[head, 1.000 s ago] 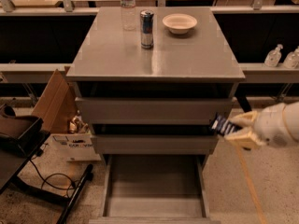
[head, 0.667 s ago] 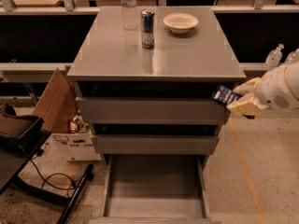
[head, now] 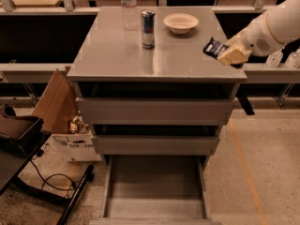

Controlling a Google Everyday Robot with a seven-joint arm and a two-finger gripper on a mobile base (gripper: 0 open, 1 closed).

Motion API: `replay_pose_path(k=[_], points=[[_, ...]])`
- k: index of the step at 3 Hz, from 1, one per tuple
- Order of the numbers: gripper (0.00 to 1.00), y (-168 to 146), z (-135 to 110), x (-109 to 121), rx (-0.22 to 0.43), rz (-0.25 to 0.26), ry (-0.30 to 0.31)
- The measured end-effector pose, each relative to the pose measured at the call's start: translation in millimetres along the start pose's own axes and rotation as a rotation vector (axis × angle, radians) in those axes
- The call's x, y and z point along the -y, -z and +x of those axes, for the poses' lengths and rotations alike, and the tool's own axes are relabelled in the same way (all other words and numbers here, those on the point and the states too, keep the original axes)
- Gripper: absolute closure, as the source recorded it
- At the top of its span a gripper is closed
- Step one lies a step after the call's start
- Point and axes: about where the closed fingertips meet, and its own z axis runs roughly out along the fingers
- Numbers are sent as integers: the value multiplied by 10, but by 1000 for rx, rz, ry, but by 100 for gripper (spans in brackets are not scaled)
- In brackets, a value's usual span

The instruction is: Pick rxbar blueberry from bottom drawer and place on counter

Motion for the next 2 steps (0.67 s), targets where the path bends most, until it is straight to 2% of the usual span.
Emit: replay_pose_path(k=[1,2], points=[[100,-138,-314,560,98,76,11],[100,-427,-508,845,156,73,28]])
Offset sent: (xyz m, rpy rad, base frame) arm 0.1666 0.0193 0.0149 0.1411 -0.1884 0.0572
